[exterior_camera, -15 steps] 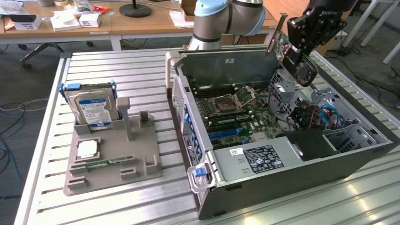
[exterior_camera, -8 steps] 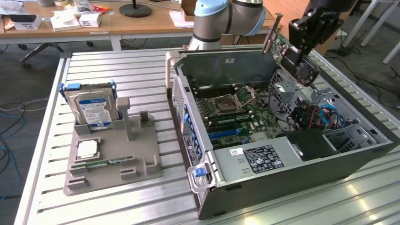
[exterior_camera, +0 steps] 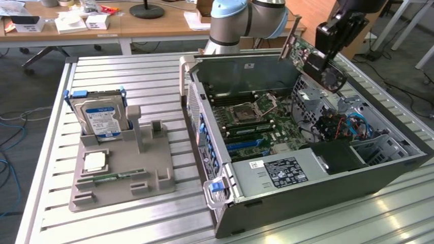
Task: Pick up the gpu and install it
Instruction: 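Insert the gpu into the slot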
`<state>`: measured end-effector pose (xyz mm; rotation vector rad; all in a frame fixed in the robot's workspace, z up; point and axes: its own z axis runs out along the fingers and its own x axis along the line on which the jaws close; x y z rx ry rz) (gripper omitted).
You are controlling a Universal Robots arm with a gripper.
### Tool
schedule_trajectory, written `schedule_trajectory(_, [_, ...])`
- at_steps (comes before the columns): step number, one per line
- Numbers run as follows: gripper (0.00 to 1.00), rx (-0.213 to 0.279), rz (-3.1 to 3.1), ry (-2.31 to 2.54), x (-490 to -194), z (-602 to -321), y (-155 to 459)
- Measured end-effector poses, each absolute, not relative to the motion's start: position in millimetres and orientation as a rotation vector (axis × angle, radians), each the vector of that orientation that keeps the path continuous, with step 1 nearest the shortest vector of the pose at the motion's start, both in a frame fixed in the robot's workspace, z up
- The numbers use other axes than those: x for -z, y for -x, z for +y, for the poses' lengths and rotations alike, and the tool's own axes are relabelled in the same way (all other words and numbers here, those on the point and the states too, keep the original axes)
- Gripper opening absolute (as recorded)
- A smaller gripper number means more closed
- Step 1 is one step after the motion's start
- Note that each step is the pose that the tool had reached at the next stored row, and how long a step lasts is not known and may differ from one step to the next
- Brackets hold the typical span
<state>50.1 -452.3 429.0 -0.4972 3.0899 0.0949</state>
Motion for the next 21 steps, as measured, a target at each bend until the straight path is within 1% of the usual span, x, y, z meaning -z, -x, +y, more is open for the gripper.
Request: schedule_trajectory(21, [0.27, -0.097, 2.951, 1.075, -428.9, -452.3, -50.1])
